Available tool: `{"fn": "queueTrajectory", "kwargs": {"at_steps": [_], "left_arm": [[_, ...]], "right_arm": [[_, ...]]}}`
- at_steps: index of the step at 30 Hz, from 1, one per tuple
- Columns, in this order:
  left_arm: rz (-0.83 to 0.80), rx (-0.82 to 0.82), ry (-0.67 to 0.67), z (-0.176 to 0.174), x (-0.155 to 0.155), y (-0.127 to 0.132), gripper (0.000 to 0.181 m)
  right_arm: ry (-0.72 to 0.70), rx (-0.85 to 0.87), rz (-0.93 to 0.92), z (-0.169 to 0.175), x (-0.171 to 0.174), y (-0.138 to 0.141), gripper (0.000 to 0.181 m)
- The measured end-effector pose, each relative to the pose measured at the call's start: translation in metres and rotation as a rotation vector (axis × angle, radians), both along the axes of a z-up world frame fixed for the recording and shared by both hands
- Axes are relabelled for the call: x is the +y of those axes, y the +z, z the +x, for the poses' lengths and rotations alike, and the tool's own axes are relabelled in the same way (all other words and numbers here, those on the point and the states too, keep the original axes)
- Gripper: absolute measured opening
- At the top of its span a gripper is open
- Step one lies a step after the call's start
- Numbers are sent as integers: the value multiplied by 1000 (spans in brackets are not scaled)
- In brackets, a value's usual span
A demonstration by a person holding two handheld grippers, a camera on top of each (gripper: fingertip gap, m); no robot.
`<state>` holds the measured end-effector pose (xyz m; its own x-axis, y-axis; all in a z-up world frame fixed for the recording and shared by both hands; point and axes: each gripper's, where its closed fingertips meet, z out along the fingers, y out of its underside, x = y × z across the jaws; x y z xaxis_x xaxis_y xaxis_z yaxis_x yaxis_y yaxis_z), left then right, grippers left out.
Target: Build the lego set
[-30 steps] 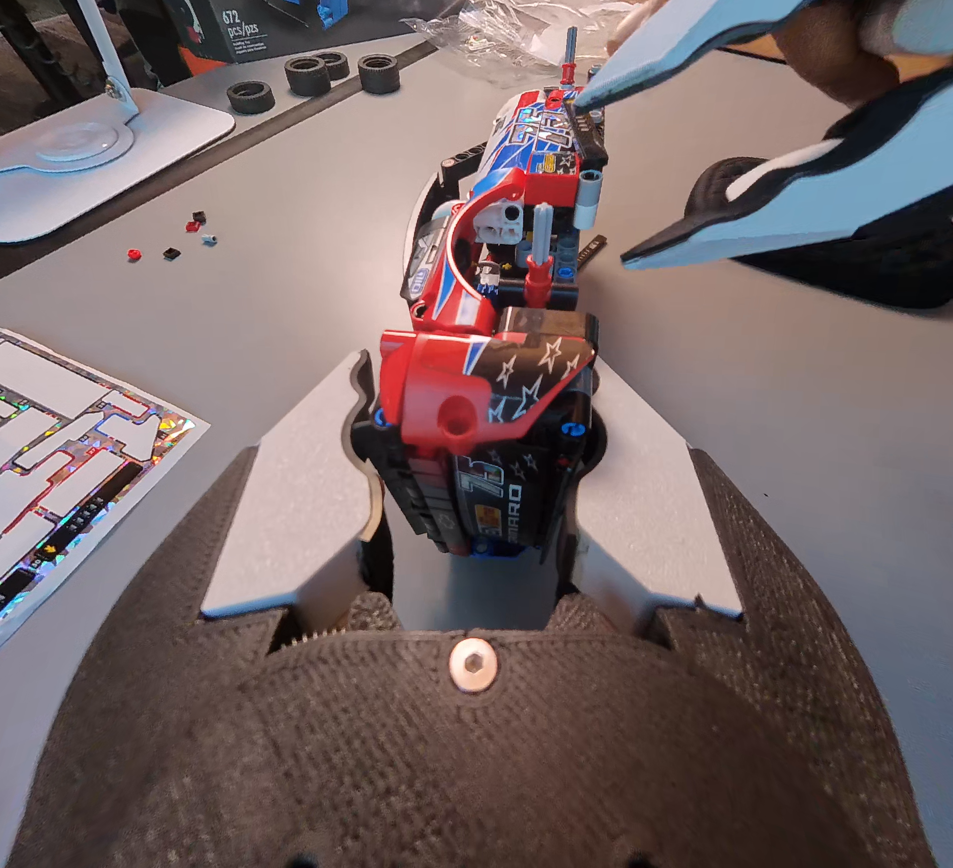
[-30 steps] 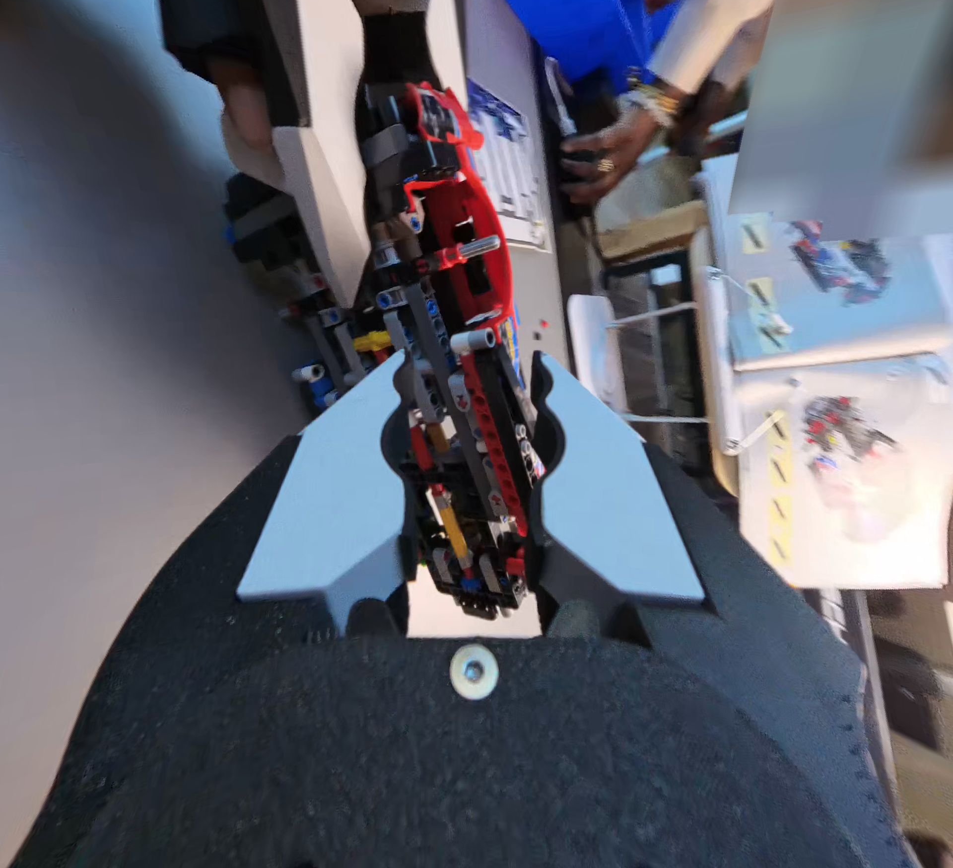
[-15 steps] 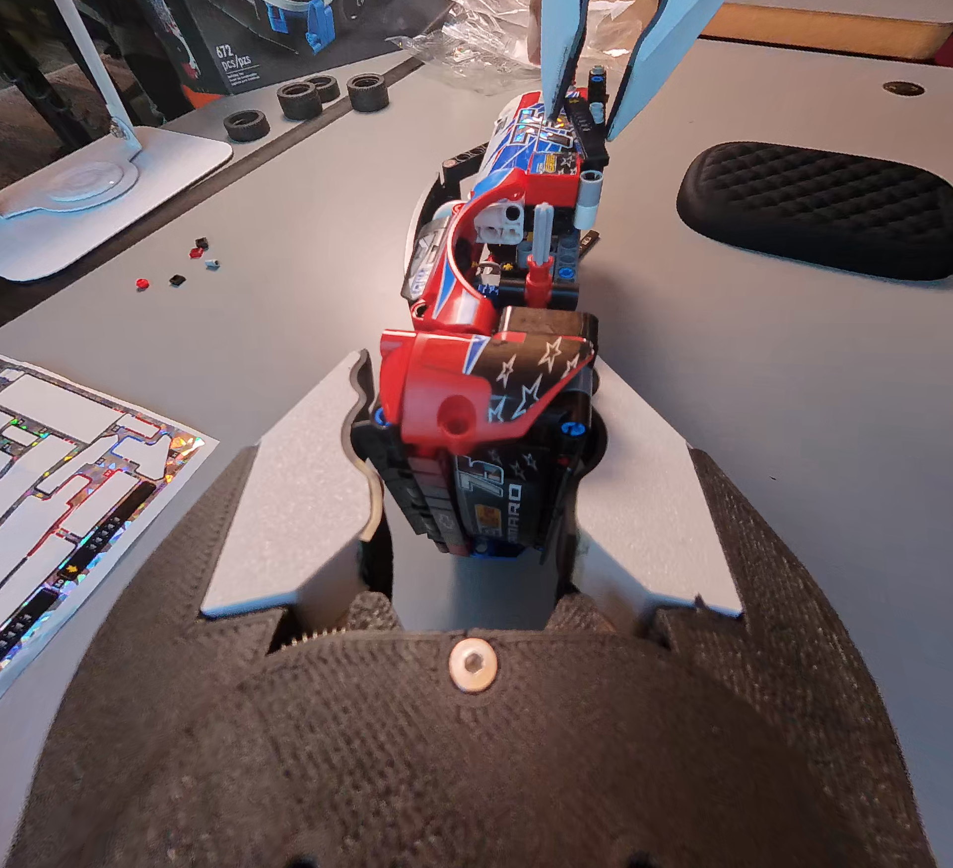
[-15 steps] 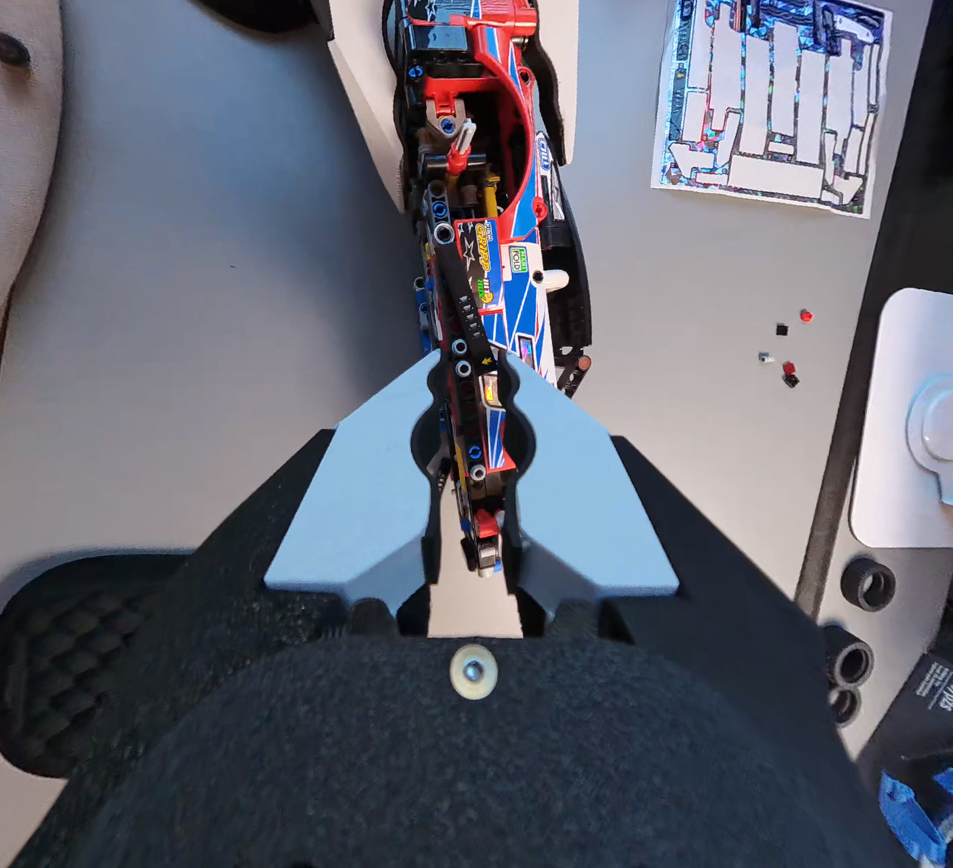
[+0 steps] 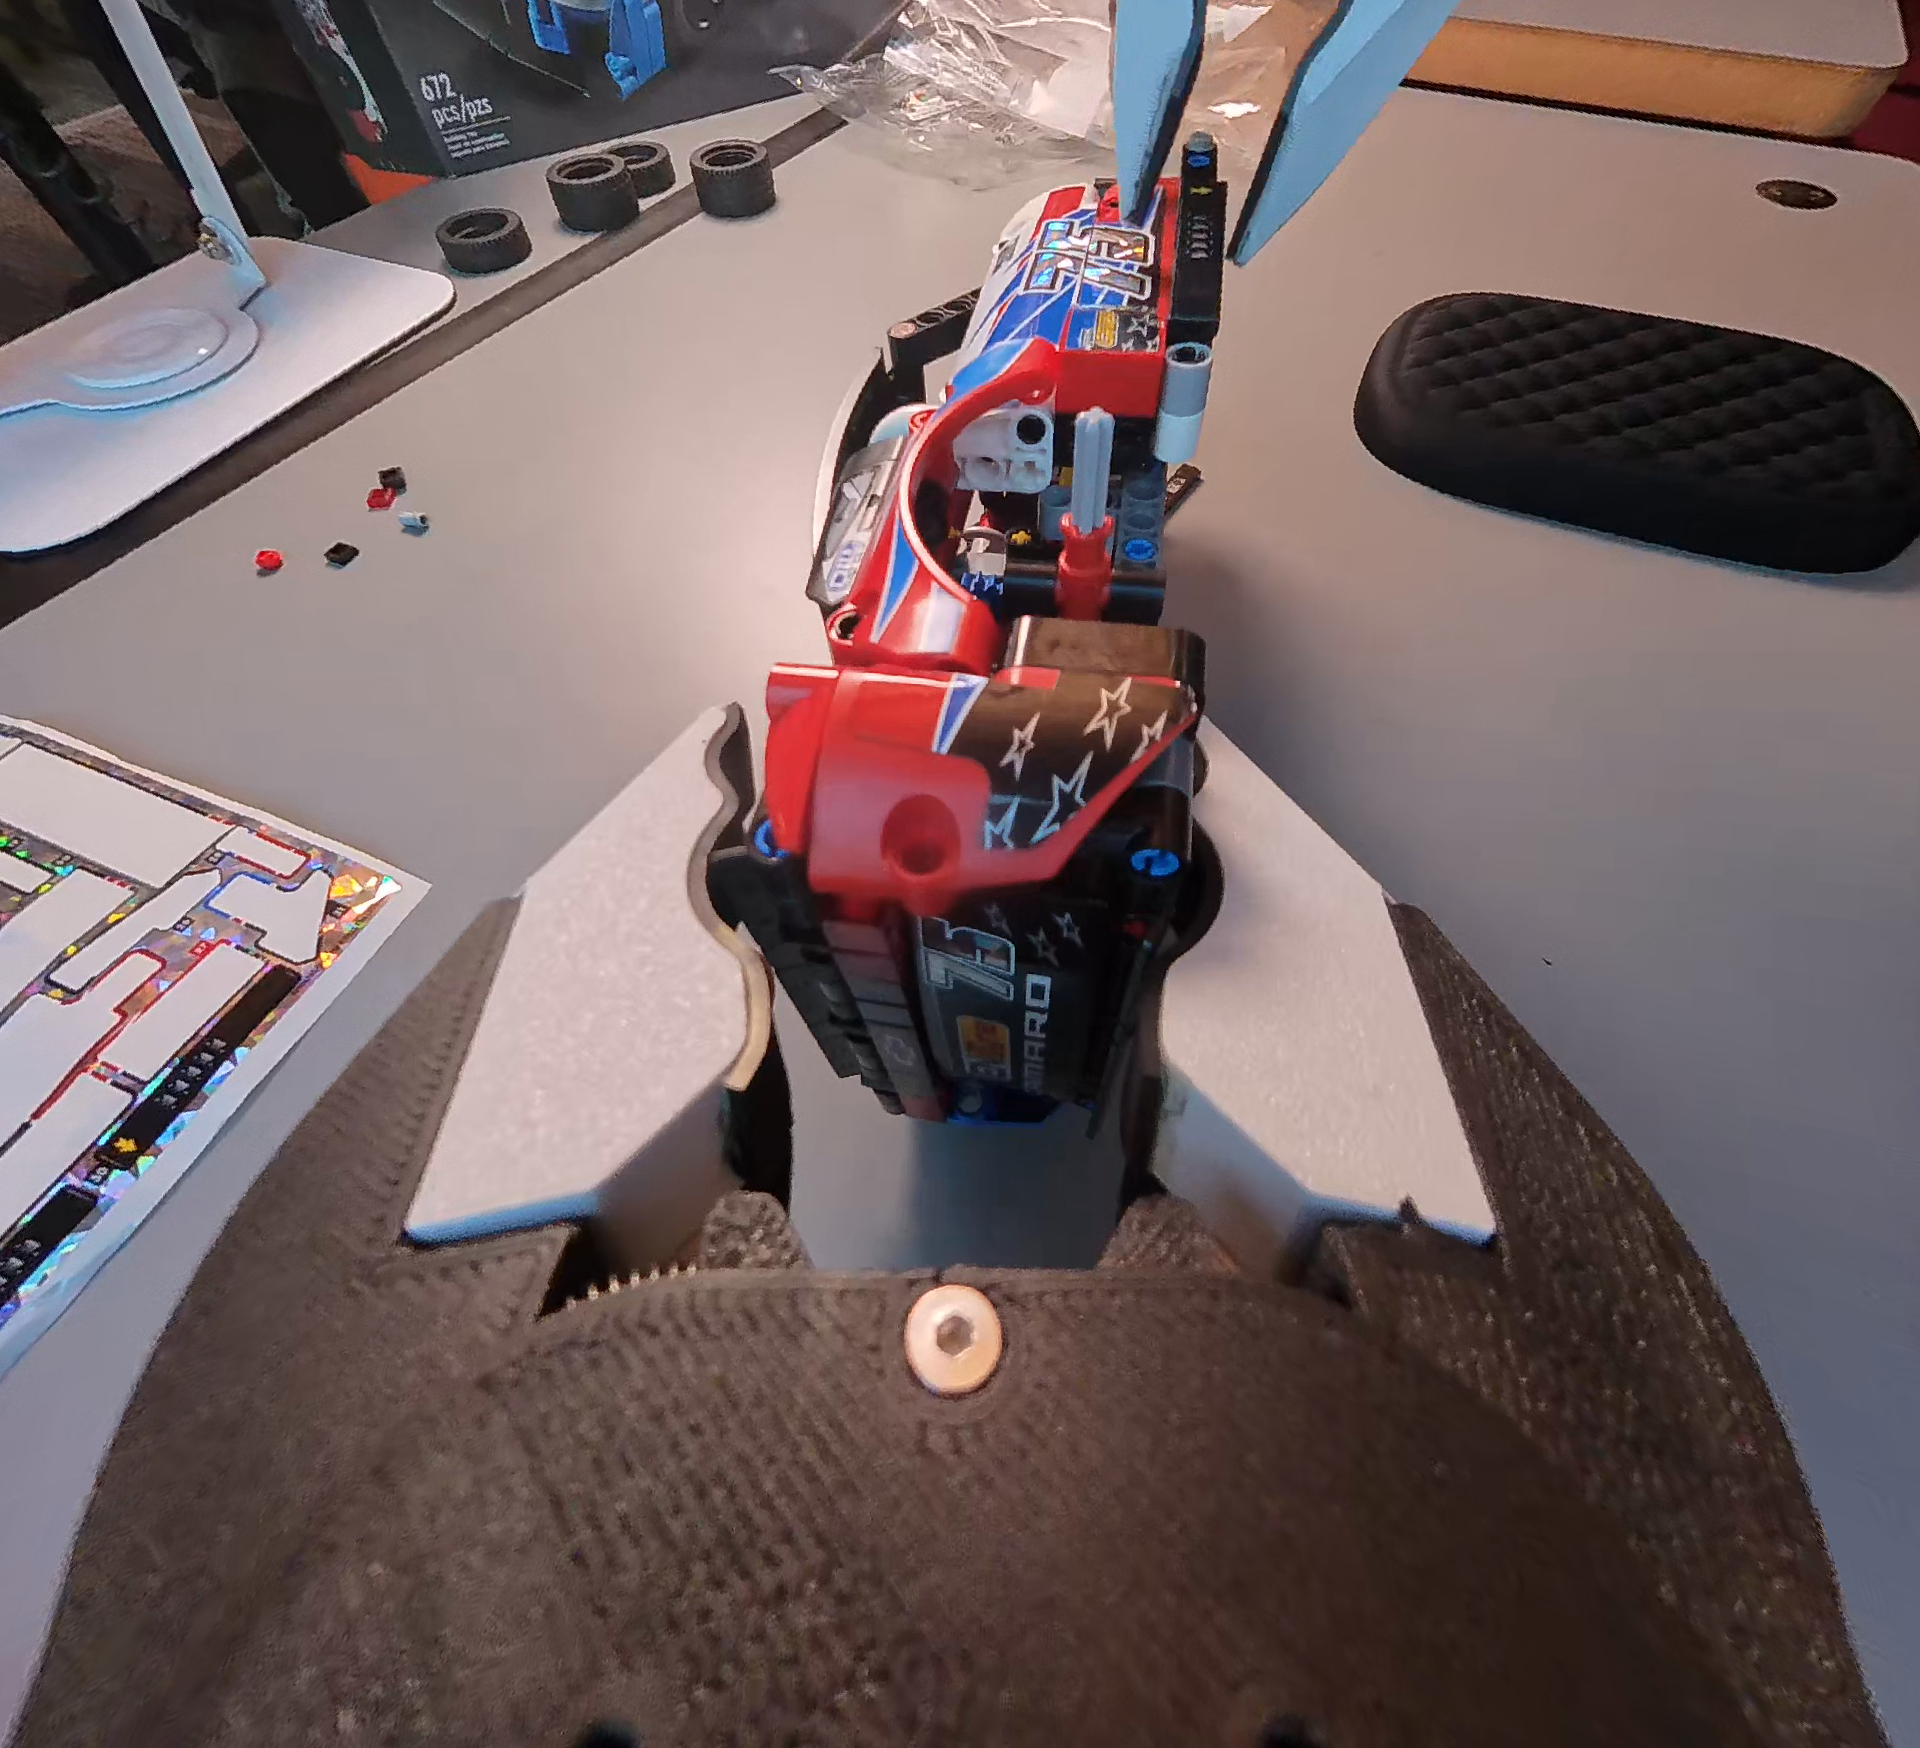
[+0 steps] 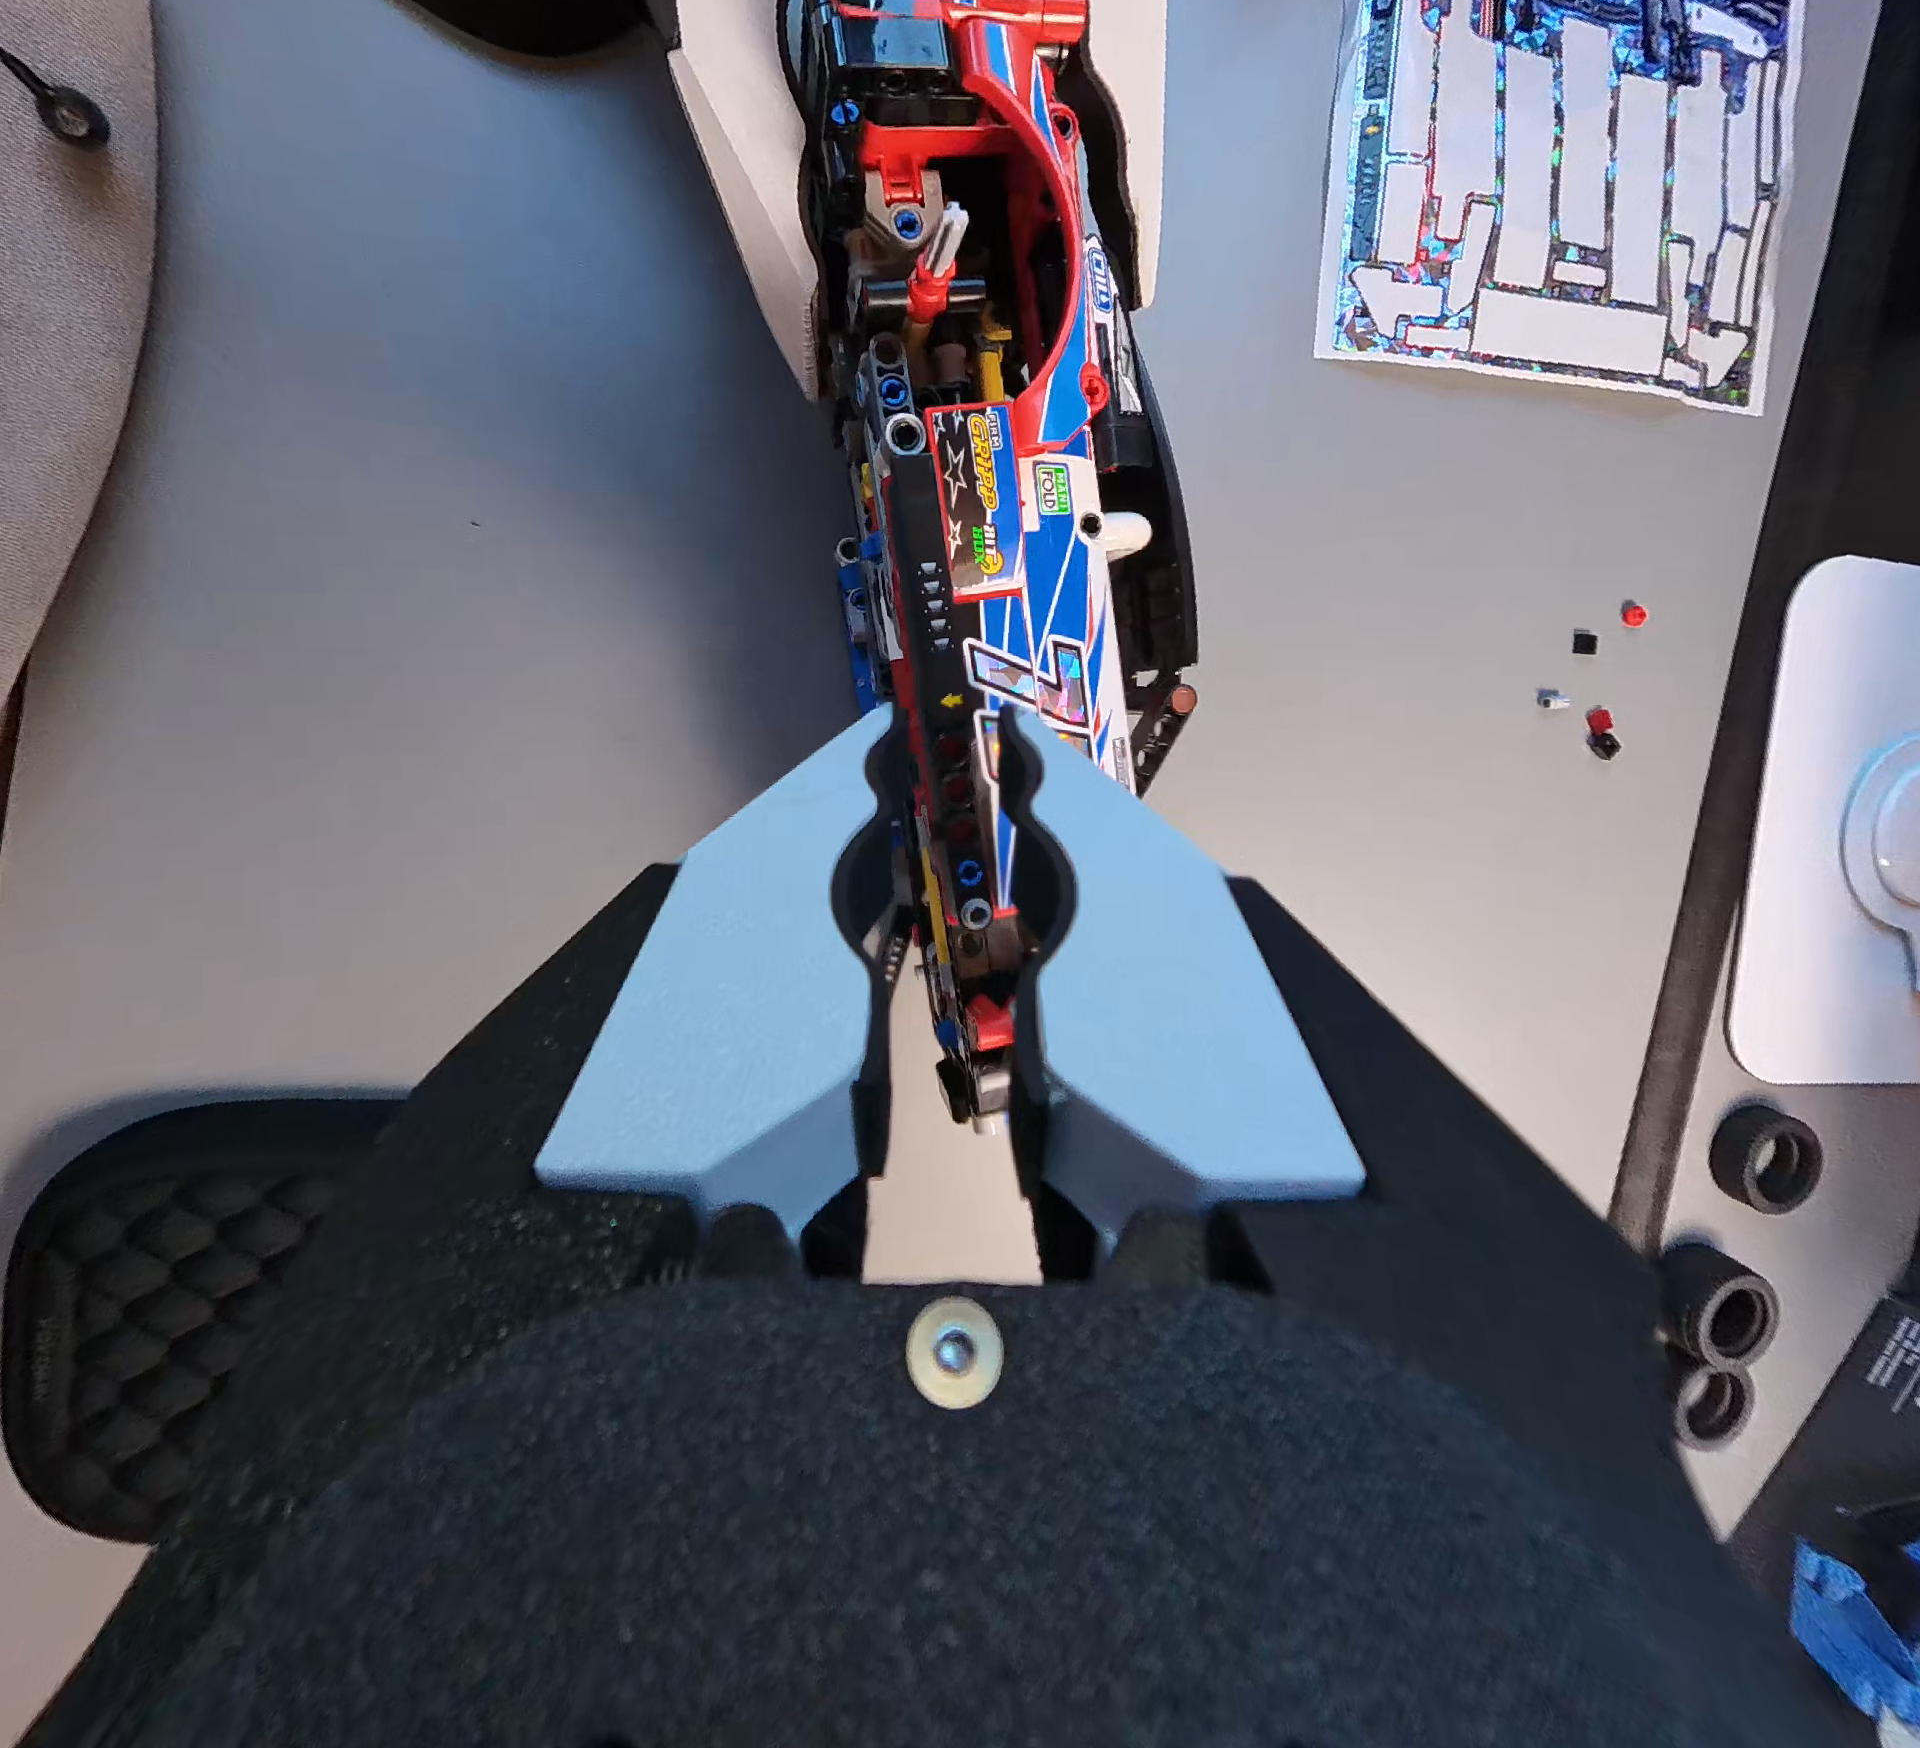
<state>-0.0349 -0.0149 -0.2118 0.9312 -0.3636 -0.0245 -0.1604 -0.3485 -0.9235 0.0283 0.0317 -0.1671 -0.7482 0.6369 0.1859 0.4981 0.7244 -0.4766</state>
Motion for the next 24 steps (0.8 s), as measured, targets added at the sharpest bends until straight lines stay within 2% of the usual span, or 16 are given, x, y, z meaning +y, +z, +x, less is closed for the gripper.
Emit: {"fn": "queueTrajectory", "kwargs": {"at_steps": [3,5,9,12,18,24], "left_arm": [[-4,-12,4,-1,0,0,79],[-10,-26,7,-2,1,0,79],[-25,-63,13,-4,2,-1,79],[-31,-90,9,-5,3,-2,78],[-42,-135,11,-7,3,-2,78],[-33,-114,-9,-3,2,-1,76]], "right_arm": [[16,79,57,-1,-3,5,22],[37,193,193,-4,-2,7,25],[56,465,430,-9,-2,3,21],[19,592,522,-14,2,3,17],[20,626,633,-19,4,2,17],[-39,601,559,-19,4,1,16]]}}
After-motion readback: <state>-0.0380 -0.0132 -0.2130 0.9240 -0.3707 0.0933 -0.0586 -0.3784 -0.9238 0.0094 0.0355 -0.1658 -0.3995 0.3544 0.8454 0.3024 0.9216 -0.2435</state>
